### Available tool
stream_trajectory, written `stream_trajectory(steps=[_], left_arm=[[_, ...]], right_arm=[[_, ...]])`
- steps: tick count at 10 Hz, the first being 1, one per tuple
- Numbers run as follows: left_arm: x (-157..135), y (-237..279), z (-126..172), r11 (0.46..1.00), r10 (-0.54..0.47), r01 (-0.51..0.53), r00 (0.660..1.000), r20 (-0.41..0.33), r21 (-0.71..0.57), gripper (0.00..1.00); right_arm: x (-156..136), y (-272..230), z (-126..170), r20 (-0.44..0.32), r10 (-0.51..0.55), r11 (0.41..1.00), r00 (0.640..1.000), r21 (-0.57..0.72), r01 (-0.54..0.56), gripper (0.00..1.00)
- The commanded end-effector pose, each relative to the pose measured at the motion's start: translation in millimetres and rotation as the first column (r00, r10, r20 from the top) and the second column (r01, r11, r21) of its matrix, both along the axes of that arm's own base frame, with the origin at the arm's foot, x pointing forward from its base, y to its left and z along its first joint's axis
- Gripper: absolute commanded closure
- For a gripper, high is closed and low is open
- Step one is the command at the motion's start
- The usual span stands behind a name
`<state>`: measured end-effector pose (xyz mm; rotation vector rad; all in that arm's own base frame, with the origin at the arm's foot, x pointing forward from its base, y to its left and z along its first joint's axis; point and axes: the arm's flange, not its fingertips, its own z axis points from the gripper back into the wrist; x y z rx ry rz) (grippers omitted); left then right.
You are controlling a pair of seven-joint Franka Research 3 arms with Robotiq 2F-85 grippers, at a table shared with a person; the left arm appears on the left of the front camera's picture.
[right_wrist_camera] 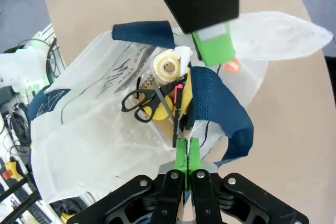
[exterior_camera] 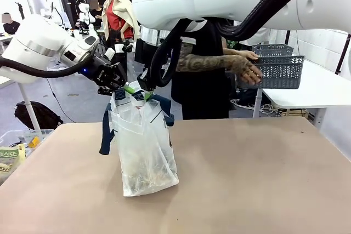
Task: Transfer purchased items from the store into the shopping bag.
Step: Move the Reusable shopping bag to the right side of the table.
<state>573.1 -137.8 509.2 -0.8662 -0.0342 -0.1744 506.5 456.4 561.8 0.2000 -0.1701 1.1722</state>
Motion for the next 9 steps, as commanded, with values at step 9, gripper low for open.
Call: stream_trajectory(steps=[9], left_arm=[[28,-31,-6,0.996,-0.037,0.044,0.996,-0.085,0.078,0.6]], right_arm=[[0,25,7,0.039,0.062,0.997,0.997,-0.053,-0.06,1.0]])
